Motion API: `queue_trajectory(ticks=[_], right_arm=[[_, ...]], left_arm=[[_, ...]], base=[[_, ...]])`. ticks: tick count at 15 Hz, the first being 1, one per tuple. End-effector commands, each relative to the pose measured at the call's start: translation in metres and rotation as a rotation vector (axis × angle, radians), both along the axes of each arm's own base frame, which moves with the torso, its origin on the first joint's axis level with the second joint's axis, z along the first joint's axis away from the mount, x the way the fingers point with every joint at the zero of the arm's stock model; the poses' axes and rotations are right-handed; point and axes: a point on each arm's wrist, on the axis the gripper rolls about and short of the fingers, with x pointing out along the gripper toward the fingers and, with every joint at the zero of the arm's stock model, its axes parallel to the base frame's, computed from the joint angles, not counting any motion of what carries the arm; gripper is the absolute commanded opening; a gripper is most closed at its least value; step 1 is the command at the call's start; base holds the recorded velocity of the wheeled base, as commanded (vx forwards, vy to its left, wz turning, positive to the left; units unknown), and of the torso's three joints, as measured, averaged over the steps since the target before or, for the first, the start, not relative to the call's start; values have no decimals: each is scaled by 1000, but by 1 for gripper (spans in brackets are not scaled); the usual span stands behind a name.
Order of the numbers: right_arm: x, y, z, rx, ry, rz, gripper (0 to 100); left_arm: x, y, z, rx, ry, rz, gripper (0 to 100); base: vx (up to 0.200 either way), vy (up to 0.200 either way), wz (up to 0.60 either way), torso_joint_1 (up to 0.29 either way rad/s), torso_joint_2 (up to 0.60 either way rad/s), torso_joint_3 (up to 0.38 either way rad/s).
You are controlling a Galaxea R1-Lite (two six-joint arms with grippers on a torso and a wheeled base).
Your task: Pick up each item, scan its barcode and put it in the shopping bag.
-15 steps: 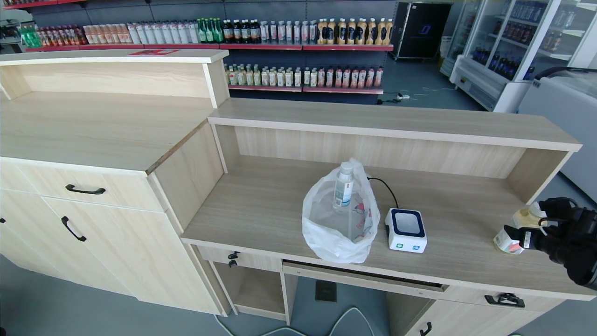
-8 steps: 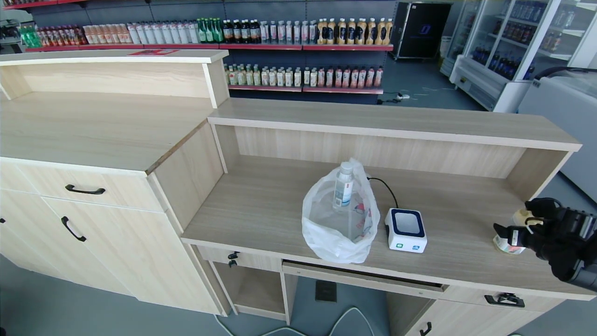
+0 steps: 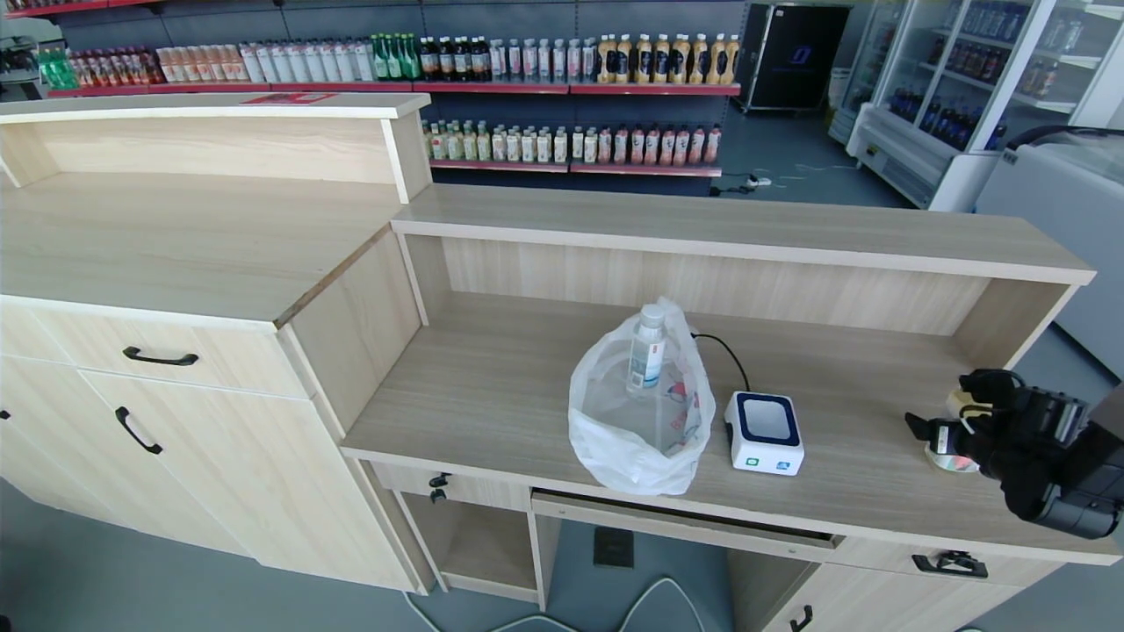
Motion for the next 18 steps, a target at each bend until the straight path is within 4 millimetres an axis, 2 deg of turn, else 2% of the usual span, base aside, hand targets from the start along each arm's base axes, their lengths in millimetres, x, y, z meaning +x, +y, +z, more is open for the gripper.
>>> queue_trajectory(ticks=[1, 2, 3, 10, 13, 16, 18], right_arm=[[2, 1, -6, 5, 3, 4, 100], [2, 0, -5, 4, -1, 4, 100], [5, 0, -3, 1, -10, 9, 0], [14, 1, 16, -30, -65, 16, 0], [12, 4, 33, -32, -92, 21, 0], [-1, 10, 68, 34, -145, 14, 0], [-16, 19, 107, 85, -205, 52, 0]], left_arm=[[0, 0, 0, 0, 0, 0, 100], [0, 0, 0, 0, 0, 0, 100], [0, 0, 0, 0, 0, 0, 100], [0, 0, 0, 0, 0, 0, 100], [0, 0, 0, 0, 0, 0, 100], [0, 0, 0, 0, 0, 0, 100], [0, 0, 0, 0, 0, 0, 100]], base=[[0, 0, 0, 0, 0, 0], [0, 0, 0, 0, 0, 0], [0, 0, 0, 0, 0, 0], [0, 0, 0, 0, 0, 0], [0, 0, 0, 0, 0, 0], [0, 0, 0, 0, 0, 0], [0, 0, 0, 0, 0, 0]])
